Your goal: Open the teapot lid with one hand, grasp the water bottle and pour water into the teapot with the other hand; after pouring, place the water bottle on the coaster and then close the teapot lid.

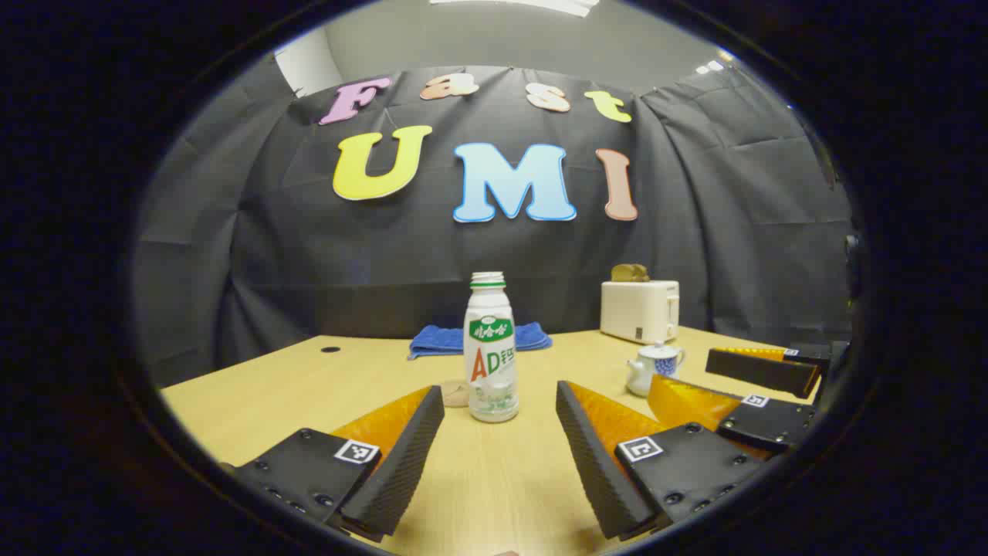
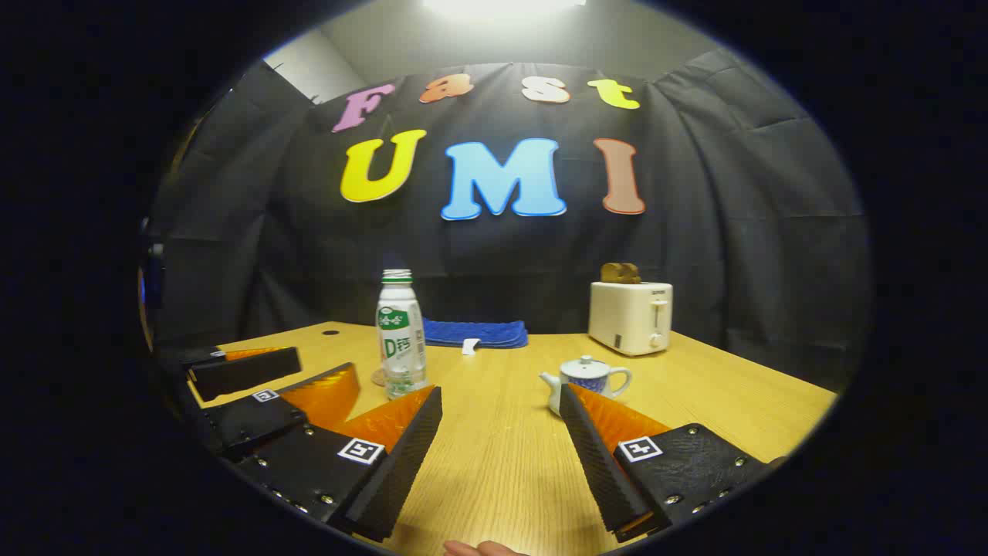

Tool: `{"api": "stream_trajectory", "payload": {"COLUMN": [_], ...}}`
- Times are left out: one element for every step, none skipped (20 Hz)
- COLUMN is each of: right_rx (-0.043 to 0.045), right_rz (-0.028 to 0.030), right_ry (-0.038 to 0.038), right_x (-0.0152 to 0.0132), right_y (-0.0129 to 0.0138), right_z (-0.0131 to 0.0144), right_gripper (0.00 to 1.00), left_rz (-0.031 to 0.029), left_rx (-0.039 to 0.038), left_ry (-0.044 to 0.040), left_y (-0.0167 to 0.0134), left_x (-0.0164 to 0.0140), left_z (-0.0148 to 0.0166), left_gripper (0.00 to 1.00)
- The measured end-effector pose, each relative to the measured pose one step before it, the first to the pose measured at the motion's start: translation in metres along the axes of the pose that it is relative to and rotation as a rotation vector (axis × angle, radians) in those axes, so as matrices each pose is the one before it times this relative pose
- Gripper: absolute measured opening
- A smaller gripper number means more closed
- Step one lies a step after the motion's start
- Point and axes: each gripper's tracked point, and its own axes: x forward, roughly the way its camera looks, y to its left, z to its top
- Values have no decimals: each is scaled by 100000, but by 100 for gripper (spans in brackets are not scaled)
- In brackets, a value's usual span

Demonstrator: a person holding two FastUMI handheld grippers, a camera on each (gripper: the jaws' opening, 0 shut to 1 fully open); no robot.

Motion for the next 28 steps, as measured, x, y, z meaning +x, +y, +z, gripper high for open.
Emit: {"api": "stream_trajectory", "payload": {"right_rx": [317, 179, -251, 88, 54, -17, 1, 174, -22, -19, 56, 90, 12, -144, 68, 115, 15, -71, -25, 187, 684, 1481, 1093, 504, 809, 291, -428, -576], "right_rz": [-1122, -572, -748, -1276, -1946, -1668, -1197, 212, -294, -220, -211, -487, -639, -1222, -1346, -1043, 350, 1047, 1022, 1604, 686, 1604, 1124, 501, -358, -383, -620, -810], "right_ry": [-133, 85, 165, -284, 163, 56, -17, 141, -157, -16, 65, 50, 20, 51, 110, 38, -175, -367, 214, 463, 585, 993, 1257, 1075, 744, 600, 689, 351], "right_x": [-6, 156, -17, 27, 93, -25, 43, 47, 152, 74, 179, 124, 64, 24, 58, 18, 103, 88, 489, 480, 373, 576, 402, 256, 272, 483, 484, 588], "right_y": [-839, -1037, -336, -364, -425, -287, -196, 45, -227, -225, -144, -178, -197, -198, -270, -149, 75, 208, 169, 283, 70, 313, 99, -102, -266, -305, -349, -517], "right_z": [36, -86, 10, 31, -108, 48, -24, 13, -21, -18, -41, 25, -44, 27, -34, 18, 11, 129, -68, -116, 5, -12, -138, -209, 34, -13, 132, 222], "right_gripper": [94, 94, 95, 95, 95, 95, 95, 95, 95, 95, 95, 95, 95, 95, 95, 95, 95, 95, 95, 95, 95, 95, 94, 92, 93, 93, 92, 92], "left_rz": [6007, 2834, 197, 793, -4, 32, -395, -450, -569, -237, -322, -28, 82, -35, 25, 22, 115, 83, 315, 1186, -270, -3186, -1514, 560, 1348, 250, -206, -474], "left_rx": [69, -75, 111, -83, 149, -178, -29, -53, -95, 42, -24, 35, -55, 31, 2, -7, -36, 149, 46, -489, -794, -1287, -565, 115, 1337, 2082, 1745, 1092], "left_ry": [290, 206, -20, -408, -173, 19, 122, 126, 67, -58, -40, -21, -41, 162, -37, -7, -42, -188, -49, 130, 905, 3210, 1301, -713, -2054, -1997, -1769, -2038], "left_y": [1528, 958, -199, 17, -87, 84, -104, -43, -96, -70, -18, -35, 76, -36, -35, 64, 14, 47, 101, 358, 124, -767, -132, 274, 399, -142, -172, -214], "left_x": [730, 1311, 431, 109, -164, -49, -34, -34, -171, -214, -243, -107, -72, -38, 26, -45, 37, 119, 264, 376, 375, 829, 669, 214, 452, 766, 590, 569], "left_z": [-163, -249, 139, 208, 13, -48, -105, 106, -3, 133, -124, 10, -34, 121, -92, 108, 6, 130, -112, 30, -307, -341, 80, 501, 1078, 1062, 999, 699], "left_gripper": [100, 100, 100, 100, 100, 100, 100, 100, 100, 100, 100, 100, 100, 100, 100, 100, 100, 100, 100, 100, 100, 100, 100, 92, 100, 100, 100, 100]}}
